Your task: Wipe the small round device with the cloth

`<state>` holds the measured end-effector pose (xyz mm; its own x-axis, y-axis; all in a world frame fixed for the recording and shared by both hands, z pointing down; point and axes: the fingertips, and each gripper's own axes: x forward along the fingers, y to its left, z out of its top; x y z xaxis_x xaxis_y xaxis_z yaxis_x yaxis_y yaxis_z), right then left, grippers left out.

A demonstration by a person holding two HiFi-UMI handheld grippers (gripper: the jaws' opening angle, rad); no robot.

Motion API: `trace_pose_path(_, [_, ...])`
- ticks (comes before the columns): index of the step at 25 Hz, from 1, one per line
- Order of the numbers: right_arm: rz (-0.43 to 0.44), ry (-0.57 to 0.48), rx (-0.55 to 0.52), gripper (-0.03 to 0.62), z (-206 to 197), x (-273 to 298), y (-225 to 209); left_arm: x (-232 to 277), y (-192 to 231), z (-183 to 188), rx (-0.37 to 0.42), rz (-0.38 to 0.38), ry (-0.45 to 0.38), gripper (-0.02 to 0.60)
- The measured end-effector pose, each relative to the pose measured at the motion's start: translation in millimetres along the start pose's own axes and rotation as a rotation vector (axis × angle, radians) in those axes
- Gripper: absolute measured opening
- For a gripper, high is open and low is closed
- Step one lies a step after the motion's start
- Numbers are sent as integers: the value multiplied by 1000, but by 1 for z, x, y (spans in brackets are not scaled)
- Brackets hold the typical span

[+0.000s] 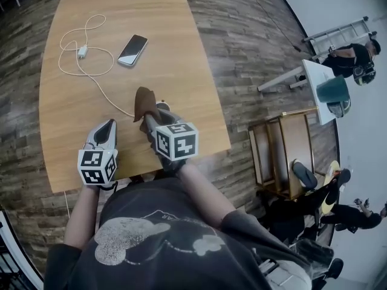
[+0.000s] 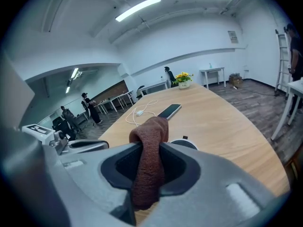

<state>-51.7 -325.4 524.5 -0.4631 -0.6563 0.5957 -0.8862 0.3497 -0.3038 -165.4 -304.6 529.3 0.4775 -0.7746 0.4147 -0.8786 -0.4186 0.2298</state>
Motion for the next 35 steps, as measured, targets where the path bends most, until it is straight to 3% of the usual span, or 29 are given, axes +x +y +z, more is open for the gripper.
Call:
trace_pose_path(10, [-76, 72, 78, 77, -39, 29, 8, -6, 15, -9, -17, -6, 17, 20])
trace_pose_path(20, [-153, 163, 134, 78, -87, 28, -13, -13, 21, -21, -41, -1, 31, 20])
trace_pose_path(26, [-91, 168, 106, 78, -97, 18, 0, -12, 13, -22, -31, -4, 16, 20])
trace_pose_path(35, [24, 60, -42, 78, -86, -22, 16, -30, -13, -20, -7, 32, -13, 20])
